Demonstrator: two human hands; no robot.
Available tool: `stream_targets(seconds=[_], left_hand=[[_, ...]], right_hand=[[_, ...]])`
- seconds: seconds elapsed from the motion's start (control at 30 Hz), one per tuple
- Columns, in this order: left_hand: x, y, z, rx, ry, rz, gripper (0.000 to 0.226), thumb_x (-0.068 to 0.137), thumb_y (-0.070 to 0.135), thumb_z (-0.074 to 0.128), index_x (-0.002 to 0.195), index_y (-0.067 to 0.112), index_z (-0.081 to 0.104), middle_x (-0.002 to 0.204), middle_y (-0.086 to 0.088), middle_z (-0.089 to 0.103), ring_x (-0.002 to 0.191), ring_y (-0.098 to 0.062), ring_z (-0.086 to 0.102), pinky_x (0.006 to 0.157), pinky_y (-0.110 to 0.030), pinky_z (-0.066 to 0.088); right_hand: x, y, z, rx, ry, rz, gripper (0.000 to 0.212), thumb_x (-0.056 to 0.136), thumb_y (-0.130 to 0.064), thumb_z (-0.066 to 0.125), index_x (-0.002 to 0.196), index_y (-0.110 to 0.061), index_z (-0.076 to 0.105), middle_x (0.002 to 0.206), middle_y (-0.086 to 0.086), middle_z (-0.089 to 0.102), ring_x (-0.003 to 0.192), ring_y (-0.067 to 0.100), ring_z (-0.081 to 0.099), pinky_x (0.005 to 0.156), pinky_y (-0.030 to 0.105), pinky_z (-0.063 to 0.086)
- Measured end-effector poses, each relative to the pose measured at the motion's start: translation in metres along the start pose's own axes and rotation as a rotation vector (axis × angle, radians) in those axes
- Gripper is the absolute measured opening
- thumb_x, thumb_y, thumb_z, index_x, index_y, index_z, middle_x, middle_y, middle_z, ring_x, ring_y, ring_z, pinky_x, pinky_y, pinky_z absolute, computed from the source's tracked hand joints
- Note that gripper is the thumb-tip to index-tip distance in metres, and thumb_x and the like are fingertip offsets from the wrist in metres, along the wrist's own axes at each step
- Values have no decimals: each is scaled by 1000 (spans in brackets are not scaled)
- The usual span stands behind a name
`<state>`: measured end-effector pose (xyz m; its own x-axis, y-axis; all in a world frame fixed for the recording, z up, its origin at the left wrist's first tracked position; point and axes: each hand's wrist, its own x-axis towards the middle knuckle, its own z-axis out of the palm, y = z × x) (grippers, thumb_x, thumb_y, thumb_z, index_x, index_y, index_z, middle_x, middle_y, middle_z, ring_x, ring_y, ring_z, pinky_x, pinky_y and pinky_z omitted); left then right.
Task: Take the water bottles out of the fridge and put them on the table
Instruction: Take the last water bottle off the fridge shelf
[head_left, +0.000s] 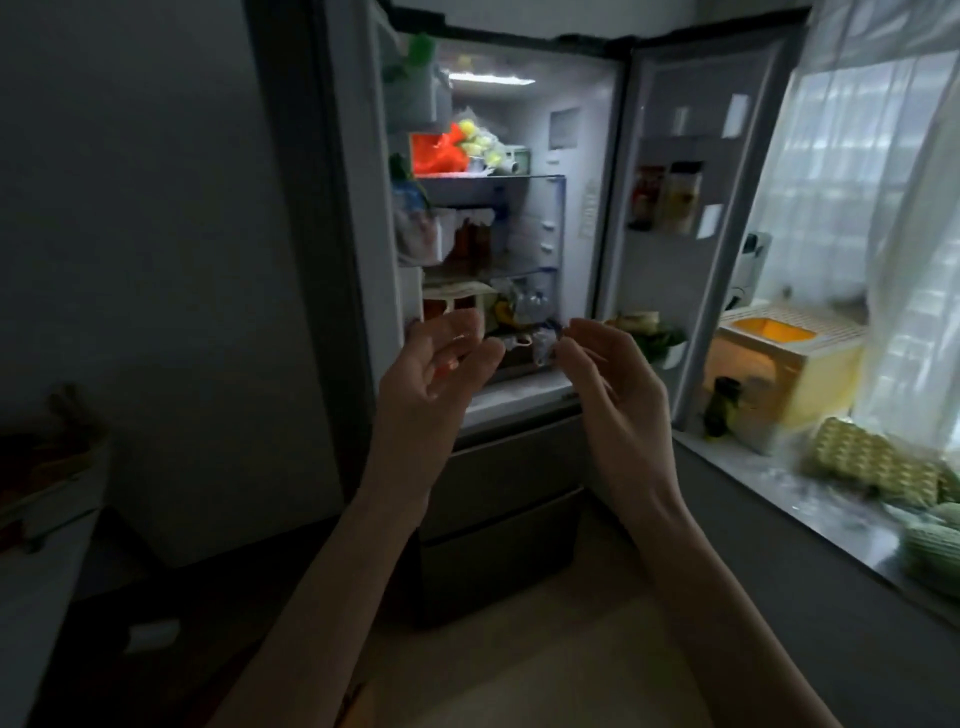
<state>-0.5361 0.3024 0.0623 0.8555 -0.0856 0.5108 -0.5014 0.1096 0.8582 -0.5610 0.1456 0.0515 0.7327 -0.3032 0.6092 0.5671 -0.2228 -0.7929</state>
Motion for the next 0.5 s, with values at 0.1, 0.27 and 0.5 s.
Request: stream_targets(seconds=[0.1, 0.27, 0.5], left_hand=[[30, -22, 41, 19, -11, 12, 56, 73, 55, 69, 121, 27, 62, 122, 12, 66, 117, -4, 60, 90, -20, 49], [96, -77, 92, 10, 16, 57, 53, 78, 49, 71, 123, 23, 62, 123, 10, 66, 116, -1, 59, 89, -12, 47], [216, -159, 157, -20, 45, 74, 50, 81, 46, 71, 125, 23, 61, 121, 10, 65, 111, 3, 61, 84, -10, 48]], right_hand=[[31, 26, -33, -12, 14, 0, 41, 88, -40, 63, 123, -18, 63, 110, -9, 69, 103, 0, 65, 92, 19, 51], [98, 86, -63, -5, 19, -2, 38, 88, -39, 64, 121, -21, 63, 109, -12, 70, 106, -1, 64, 96, 22, 51], [222, 179, -96, -60, 59, 21, 50, 84, -55, 65, 124, -25, 62, 115, -5, 69, 110, 12, 66, 97, 46, 54]])
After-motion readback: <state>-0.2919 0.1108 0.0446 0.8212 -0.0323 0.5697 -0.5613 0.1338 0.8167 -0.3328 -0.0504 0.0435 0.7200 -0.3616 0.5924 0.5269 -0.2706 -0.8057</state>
